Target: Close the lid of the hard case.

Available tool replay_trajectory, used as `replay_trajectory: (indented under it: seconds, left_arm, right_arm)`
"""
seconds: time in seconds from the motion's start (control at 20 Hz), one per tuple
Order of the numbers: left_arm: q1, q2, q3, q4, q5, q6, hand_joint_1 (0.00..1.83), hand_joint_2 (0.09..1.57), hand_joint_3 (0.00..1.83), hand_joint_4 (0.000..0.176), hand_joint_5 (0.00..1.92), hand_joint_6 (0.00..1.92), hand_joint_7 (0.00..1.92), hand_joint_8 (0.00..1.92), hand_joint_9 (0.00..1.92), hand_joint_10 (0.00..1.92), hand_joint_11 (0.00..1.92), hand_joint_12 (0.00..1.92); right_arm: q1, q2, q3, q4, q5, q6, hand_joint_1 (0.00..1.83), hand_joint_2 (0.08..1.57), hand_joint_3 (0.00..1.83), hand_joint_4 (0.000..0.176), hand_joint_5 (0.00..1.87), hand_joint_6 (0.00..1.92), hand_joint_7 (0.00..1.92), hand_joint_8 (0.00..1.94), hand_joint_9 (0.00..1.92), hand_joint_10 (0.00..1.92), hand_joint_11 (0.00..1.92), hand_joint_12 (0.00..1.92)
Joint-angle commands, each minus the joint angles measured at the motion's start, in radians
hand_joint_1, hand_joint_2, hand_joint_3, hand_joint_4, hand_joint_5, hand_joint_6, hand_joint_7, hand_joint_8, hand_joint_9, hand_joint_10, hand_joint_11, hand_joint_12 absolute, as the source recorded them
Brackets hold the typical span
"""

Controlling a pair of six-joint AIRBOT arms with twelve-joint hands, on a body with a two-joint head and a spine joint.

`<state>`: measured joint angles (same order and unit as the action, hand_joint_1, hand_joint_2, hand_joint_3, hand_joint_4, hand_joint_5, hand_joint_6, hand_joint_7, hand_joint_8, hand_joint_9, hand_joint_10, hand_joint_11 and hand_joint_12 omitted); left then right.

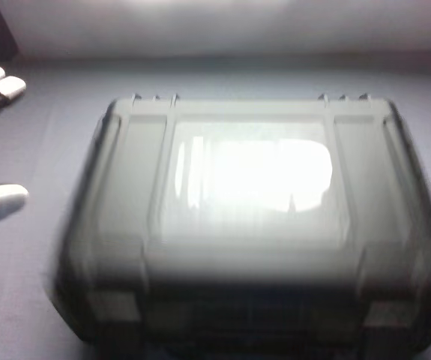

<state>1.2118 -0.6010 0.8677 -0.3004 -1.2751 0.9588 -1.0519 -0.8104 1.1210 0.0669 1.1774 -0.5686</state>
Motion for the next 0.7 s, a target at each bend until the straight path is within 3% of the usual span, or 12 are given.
replay_trajectory:
  seconds: [0.0, 0.1, 0.15, 0.3, 0.4, 0.6, 0.65]
  left_arm:
    - [0.009, 0.014, -0.005, -0.027, -0.179, -0.011, 0.0, 1.25, 0.0, 0.0, 0.04, 0.0, 0.03, 0.0, 0.04, 0.0, 0.0, 0.17]
    - [0.063, 0.028, -0.026, -0.039, -0.24, -0.023, 0.0, 1.22, 0.0, 0.0, 0.03, 0.0, 0.04, 0.0, 0.04, 0.0, 0.0, 0.16]
    - [0.091, 0.03, -0.034, -0.053, -0.278, -0.025, 0.0, 1.21, 0.0, 0.0, 0.04, 0.0, 0.02, 0.0, 0.01, 0.01, 0.0, 0.03]
    - [0.109, -0.004, -0.018, -0.097, -0.364, -0.057, 0.0, 1.18, 0.0, 0.0, 0.08, 0.01, 0.08, 0.01, 0.08, 0.01, 0.02, 0.01]
    - [0.088, -0.05, 0.01, -0.097, -0.406, -0.097, 0.0, 1.21, 0.01, 0.0, 0.09, 0.0, 0.07, 0.0, 0.07, 0.0, 0.07, 0.04]
    - [0.019, -0.106, 0.034, -0.068, -0.452, -0.125, 0.03, 1.24, 0.01, 0.0, 0.07, 0.0, 0.04, 0.0, 0.03, 0.0, 0.03, 0.03]
    - [-0.009, -0.117, 0.04, -0.049, -0.453, -0.125, 0.01, 1.18, 0.0, 0.021, 0.0, 0.0, 0.0, 0.0, 0.0, 0.0, 0.0, 0.0]
  right_arm:
    - [0.004, 0.012, -0.001, 0.035, 0.134, 0.007, 0.33, 1.2, 0.0, 0.0, 0.13, 0.0, 0.15, 0.0, 0.13, 0.0, 0.07, 0.11]
    - [-0.001, 0.017, -0.01, 0.034, 0.148, 0.005, 0.33, 1.2, 0.0, 0.0, 0.14, 0.0, 0.16, 0.0, 0.13, 0.0, 0.09, 0.11]
    - [-0.005, 0.02, -0.016, 0.034, 0.164, 0.003, 0.32, 1.2, 0.0, 0.0, 0.16, 0.01, 0.18, 0.01, 0.15, 0.01, 0.11, 0.12]
    - [-0.006, 0.021, -0.022, 0.036, 0.225, 0.003, 0.36, 1.19, 0.0, 0.0, 0.17, 0.01, 0.19, 0.01, 0.16, 0.01, 0.1, 0.12]
    - [-0.006, 0.017, -0.022, 0.037, 0.276, -0.005, 0.45, 1.27, 0.02, 0.0, 0.16, 0.0, 0.15, 0.0, 0.13, 0.0, 0.1, 0.11]
    - [-0.006, -0.015, -0.025, 0.057, 0.39, -0.008, 0.48, 1.27, 0.0, 0.0, 0.16, 0.0, 0.16, 0.0, 0.13, 0.01, 0.12, 0.1]
    - [-0.006, -0.018, -0.03, 0.064, 0.426, -0.011, 0.6, 1.26, 0.0, 0.0, 0.17, 0.0, 0.12, 0.0, 0.12, 0.0, 0.09, 0.09]
